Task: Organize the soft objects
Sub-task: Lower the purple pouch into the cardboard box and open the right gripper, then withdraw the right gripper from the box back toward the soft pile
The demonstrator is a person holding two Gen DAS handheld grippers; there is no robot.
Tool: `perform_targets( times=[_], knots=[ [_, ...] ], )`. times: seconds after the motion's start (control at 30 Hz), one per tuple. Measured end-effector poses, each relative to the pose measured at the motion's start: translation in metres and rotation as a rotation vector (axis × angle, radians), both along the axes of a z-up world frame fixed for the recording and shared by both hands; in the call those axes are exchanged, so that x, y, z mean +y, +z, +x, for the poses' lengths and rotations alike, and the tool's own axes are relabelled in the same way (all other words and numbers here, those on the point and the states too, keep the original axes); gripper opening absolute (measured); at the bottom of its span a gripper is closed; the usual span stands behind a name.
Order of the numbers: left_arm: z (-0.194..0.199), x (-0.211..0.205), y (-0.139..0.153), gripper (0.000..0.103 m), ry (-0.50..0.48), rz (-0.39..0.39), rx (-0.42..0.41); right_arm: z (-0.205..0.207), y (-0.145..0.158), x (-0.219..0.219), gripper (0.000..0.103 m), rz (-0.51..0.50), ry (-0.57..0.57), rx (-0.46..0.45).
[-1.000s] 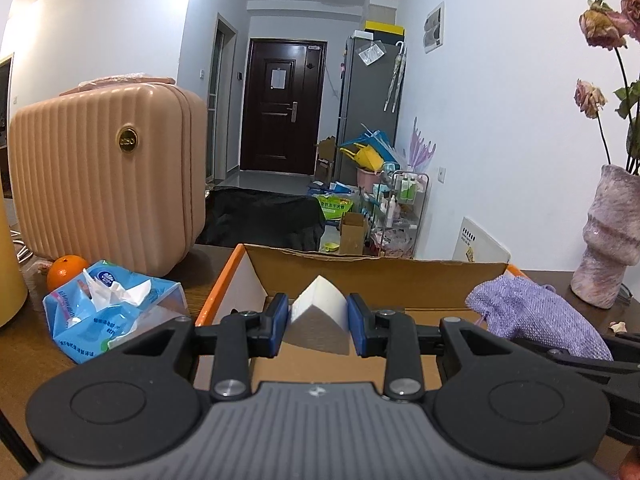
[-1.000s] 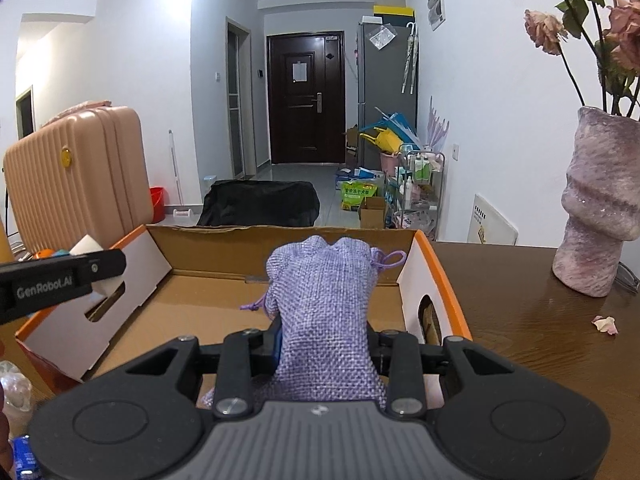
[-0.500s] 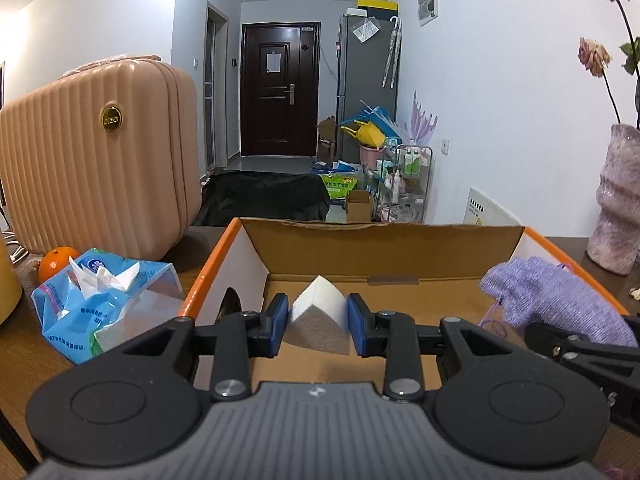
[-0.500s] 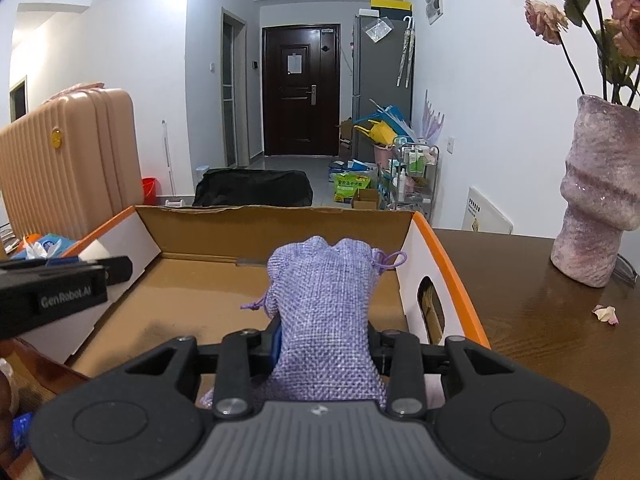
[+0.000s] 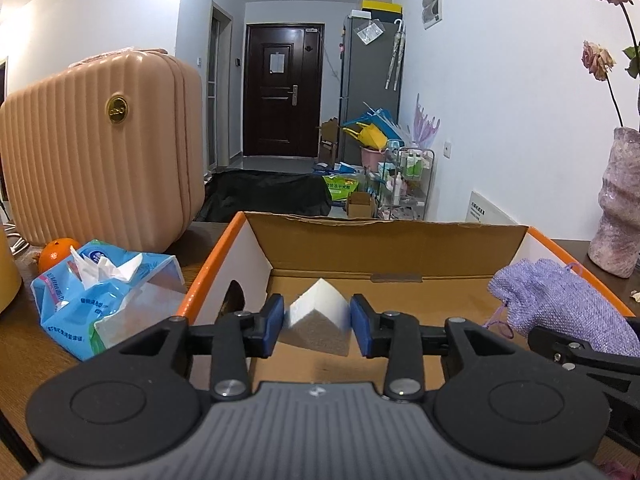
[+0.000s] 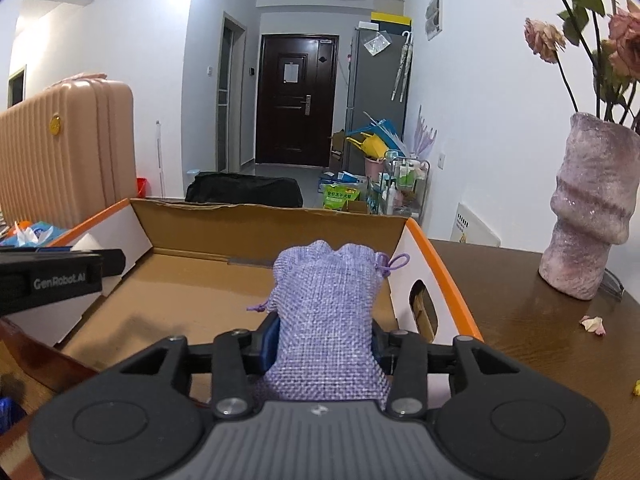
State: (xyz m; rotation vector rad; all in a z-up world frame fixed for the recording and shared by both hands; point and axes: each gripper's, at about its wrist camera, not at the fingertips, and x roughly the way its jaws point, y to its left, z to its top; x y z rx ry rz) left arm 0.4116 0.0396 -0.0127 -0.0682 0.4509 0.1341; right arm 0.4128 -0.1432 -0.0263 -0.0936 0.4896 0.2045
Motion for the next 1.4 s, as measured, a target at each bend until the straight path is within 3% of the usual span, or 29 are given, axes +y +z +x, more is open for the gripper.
perform_targets(
  times=[0.03,0.17,0.2,0.23,0.3,0.47,1.03,1.4],
  knots=[
    [-0.001,0.0,0.0,0.044,0.004,0.0,-0.002,0.0,0.0,-0.001,0.048,0.006,-0.003,0.002],
    [-0.003,0.001,0.0,0.075,0.015,-0.002,-0.007,0.0,0.003,-0.006,0.078,0.036,-0.021,-0.005],
    [-0.003,0.001,0.001,0.086,0.023,-0.001,-0.01,-0.001,0.003,-0.007,0.081,0.043,-0.025,-0.01],
    [-0.004,0.001,0.001,0.091,0.029,-0.001,-0.014,-0.001,0.003,-0.009,0.088,0.048,-0.029,-0.014],
    [-0.006,0.002,0.002,0.103,0.044,-0.003,-0.023,-0.002,0.003,-0.01,0.091,0.054,-0.035,-0.02],
    [-0.01,0.003,0.005,0.103,0.082,0.014,-0.051,-0.002,0.003,-0.011,0.096,0.057,-0.035,-0.017],
    [-0.012,0.004,0.006,0.103,0.098,0.012,-0.053,-0.001,0.003,-0.013,0.098,0.062,-0.04,-0.013],
    [-0.03,0.004,0.011,0.103,0.109,0.018,-0.075,-0.023,0.008,-0.02,0.099,0.074,-0.049,-0.057]
  ],
)
